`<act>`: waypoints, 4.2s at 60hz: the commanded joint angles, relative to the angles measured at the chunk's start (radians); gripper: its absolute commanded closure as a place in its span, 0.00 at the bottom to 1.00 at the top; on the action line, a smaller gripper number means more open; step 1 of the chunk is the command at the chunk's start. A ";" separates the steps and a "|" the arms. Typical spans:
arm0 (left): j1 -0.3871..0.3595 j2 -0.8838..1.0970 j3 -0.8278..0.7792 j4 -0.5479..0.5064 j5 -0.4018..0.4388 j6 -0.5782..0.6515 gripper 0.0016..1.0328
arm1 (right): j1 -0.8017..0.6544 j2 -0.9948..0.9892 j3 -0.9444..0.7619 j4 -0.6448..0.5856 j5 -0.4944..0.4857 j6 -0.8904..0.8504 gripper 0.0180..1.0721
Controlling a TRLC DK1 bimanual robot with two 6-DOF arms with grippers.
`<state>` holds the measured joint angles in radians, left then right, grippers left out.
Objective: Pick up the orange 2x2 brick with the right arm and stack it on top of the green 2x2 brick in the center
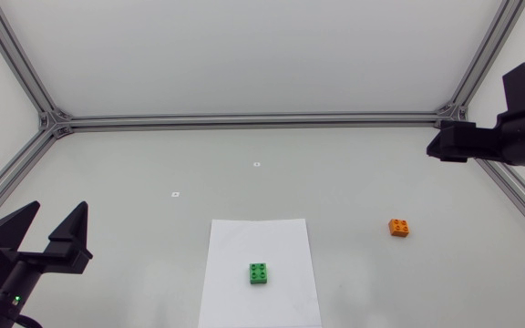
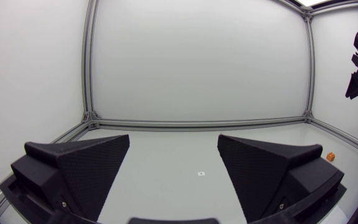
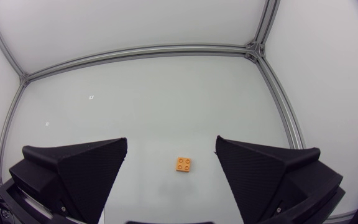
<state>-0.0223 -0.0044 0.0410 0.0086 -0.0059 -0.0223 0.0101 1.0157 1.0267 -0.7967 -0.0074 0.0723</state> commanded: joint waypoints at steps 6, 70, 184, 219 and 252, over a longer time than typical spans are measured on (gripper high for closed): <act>0.002 -0.008 -0.041 -0.013 0.004 0.013 0.04 | -0.010 0.158 0.062 -0.118 -0.017 0.049 0.04; 0.002 -0.008 -0.041 -0.015 0.004 0.013 0.04 | -0.081 0.698 0.081 -0.050 -0.026 0.027 0.04; 0.002 -0.008 -0.041 -0.013 0.004 0.013 0.04 | -0.070 0.779 -0.013 0.094 -0.005 0.047 0.44; 0.002 -0.008 -0.041 -0.015 0.004 0.013 0.04 | -0.071 0.771 -0.020 0.108 -0.003 0.049 0.47; 0.002 -0.008 -0.041 -0.015 0.004 0.013 0.04 | -0.071 0.755 -0.039 0.125 -0.002 0.046 0.54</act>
<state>-0.0227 -0.0044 0.0410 0.0086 -0.0055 -0.0219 -0.0662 1.7962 1.0107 -0.6727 -0.0177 0.1051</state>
